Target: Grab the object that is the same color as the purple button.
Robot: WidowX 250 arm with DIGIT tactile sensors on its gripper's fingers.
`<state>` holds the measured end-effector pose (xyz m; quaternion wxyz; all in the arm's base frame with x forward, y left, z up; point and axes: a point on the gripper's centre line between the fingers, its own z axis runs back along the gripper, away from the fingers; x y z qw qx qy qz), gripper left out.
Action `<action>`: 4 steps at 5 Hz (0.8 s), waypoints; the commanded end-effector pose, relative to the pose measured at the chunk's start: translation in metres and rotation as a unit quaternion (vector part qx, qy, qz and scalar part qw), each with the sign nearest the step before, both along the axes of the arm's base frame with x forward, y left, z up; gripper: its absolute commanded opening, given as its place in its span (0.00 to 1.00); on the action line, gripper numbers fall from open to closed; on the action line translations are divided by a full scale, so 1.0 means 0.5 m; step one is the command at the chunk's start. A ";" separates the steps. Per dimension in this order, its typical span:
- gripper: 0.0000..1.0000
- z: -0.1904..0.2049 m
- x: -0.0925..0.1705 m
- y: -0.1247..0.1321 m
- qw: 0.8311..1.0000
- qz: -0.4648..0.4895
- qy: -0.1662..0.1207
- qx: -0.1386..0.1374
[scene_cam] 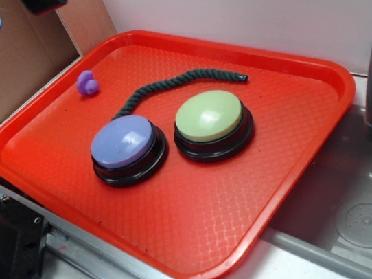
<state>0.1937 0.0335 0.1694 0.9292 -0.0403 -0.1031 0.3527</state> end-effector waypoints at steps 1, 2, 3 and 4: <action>1.00 -0.082 0.097 0.106 0.984 0.163 -0.053 0.053; 1.00 -0.146 0.131 0.145 0.972 0.221 -0.042 0.073; 1.00 -0.200 0.151 0.177 0.962 0.257 -0.043 0.086; 1.00 -0.230 0.154 0.201 0.952 0.288 -0.035 0.094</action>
